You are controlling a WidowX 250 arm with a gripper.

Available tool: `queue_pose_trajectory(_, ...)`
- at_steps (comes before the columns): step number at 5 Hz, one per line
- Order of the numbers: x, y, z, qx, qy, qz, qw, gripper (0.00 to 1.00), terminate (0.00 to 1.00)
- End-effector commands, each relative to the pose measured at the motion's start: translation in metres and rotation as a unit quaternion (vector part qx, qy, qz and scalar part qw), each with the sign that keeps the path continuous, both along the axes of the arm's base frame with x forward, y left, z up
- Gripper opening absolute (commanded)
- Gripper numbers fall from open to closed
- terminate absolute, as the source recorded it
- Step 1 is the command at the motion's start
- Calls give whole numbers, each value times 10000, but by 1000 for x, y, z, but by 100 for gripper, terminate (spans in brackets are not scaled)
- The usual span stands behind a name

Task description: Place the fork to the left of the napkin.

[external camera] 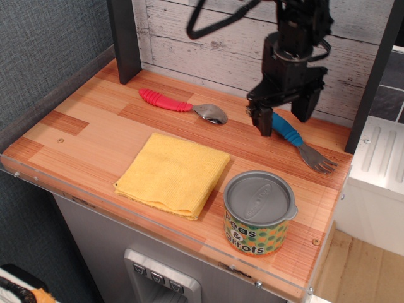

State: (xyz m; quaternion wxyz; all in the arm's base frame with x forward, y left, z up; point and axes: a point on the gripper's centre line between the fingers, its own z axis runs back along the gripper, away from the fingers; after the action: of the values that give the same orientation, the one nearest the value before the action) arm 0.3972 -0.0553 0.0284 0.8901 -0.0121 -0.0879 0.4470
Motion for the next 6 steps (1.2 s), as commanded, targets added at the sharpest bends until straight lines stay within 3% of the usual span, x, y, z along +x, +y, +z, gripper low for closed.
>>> queue_pose_trajectory(1,11,2,2,-58,-152,-11,9999,100,0)
queue_pose_trajectory(2,11,2,-2,-129,-62,23,9999,100,0)
queue_pose_trajectory(3,9,3,-2,-80,-52,57,9999,0,0)
queue_pose_trajectory(5,5,11,12,-40,-133,-2,9999,0,0)
queue_pose_trajectory(6,-9,25,24,6,-87,326,9994,0,0)
